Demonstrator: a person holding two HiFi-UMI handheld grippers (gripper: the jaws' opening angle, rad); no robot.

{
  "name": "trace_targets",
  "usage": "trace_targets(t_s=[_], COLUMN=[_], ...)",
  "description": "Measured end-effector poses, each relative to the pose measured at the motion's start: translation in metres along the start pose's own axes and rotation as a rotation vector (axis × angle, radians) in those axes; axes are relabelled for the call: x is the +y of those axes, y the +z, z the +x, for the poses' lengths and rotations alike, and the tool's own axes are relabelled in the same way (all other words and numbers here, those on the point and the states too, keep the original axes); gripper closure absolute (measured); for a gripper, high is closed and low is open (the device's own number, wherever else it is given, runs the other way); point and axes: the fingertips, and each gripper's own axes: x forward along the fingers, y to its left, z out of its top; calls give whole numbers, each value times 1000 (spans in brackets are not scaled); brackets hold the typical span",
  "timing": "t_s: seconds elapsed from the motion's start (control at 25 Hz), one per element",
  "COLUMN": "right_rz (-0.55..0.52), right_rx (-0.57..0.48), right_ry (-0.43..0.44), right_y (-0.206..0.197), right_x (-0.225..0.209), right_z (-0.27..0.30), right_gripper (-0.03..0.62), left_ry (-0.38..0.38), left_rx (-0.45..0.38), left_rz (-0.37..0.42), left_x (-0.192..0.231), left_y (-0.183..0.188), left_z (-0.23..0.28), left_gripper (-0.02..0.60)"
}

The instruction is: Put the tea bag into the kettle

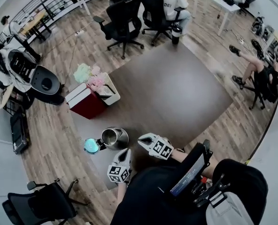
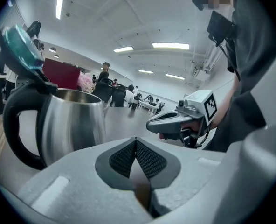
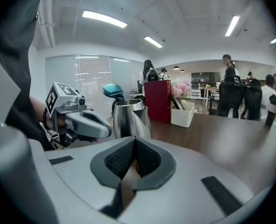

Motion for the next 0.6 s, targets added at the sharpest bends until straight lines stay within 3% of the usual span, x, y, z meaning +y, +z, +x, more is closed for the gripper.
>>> trace_targets(t_s=[0.28,0.6], right_rz=[19,57], right_rx=[1,19], right_ry=[-35,-56], right_y=[-19,-30], right_x=[-17,-18], right_z=[-14,-11], right_gripper=[589,589], left_ry=[-139,-224], left_rx=[141,278], left_rz=[-23,-97], left_x=[-29,-30], left_y=[-36,-70], left_z=[35,37], left_gripper=[577,577])
